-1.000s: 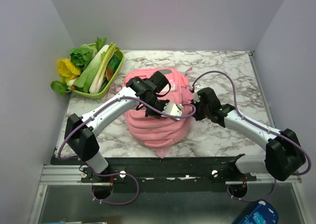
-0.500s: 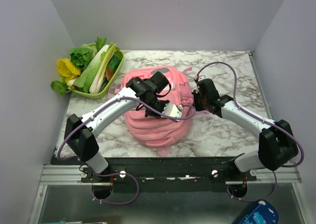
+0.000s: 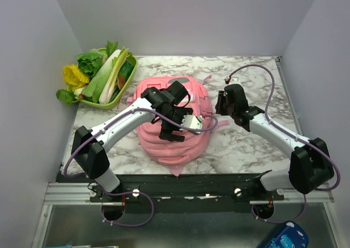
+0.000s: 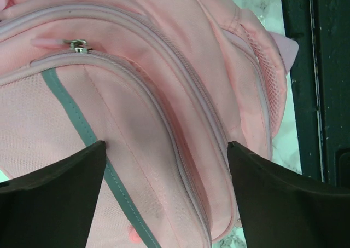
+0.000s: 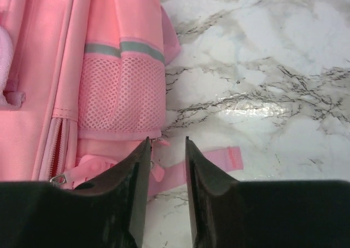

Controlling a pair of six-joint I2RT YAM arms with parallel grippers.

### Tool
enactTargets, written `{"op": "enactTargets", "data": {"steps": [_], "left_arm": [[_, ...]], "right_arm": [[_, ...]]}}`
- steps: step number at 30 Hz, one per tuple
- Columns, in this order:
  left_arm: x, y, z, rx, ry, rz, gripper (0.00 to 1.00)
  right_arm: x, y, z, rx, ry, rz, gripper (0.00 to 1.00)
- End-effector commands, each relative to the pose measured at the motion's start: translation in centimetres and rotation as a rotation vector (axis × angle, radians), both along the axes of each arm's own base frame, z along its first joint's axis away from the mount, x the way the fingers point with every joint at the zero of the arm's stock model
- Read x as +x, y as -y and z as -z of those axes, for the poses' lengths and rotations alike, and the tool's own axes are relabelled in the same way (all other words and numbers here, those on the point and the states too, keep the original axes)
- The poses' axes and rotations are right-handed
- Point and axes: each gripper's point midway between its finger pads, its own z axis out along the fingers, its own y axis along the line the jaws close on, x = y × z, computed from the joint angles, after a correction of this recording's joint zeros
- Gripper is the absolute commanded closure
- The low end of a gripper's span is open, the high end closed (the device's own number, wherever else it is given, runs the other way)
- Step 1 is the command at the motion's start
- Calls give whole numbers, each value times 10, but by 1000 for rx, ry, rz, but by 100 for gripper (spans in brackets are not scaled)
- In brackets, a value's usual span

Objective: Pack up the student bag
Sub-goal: Zip the student bag at the center of the board, then reset both arms

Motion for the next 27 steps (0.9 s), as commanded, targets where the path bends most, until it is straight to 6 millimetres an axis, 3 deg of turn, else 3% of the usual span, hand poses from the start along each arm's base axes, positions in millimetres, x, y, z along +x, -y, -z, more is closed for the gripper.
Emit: {"op": "enactTargets", "data": {"steps": [1, 4, 10, 11, 12, 13, 15, 19, 22, 23, 27], "left_arm": [[23, 18, -7, -28, 16, -149, 1], [35, 32, -20, -49, -14, -217, 1], [72, 48, -57, -176, -84, -491, 1], [78, 46, -61, -181, -101, -538, 1], [86, 49, -77, -221, -101, -570, 1], [95, 46, -75, -216, -139, -627, 1], [96, 46, -91, -243, -187, -631, 1], [106, 36, -95, -264, -203, -666, 1], [121, 18, -92, -280, -196, -749, 1], [127, 12, -99, -311, -167, -771, 1], [145, -28, -88, -304, -138, -907, 1]], "right_arm": [[6, 30, -21, -4, 90, 157, 51], [1, 44, -26, -5, 74, 214, 26], [-12, 36, -38, 74, 74, 167, 1], [-16, 37, -36, 75, 58, 173, 1], [-17, 37, -37, 77, 52, 173, 1], [-17, 37, -42, 80, 54, 170, 0], [-20, 37, -44, 70, 47, 158, 0], [-23, 42, -53, 58, 73, 156, 0], [-26, 42, -59, 58, 95, 140, 0], [-28, 43, -59, 61, 108, 138, 0], [-28, 46, -65, 55, 138, 133, 0]]}}
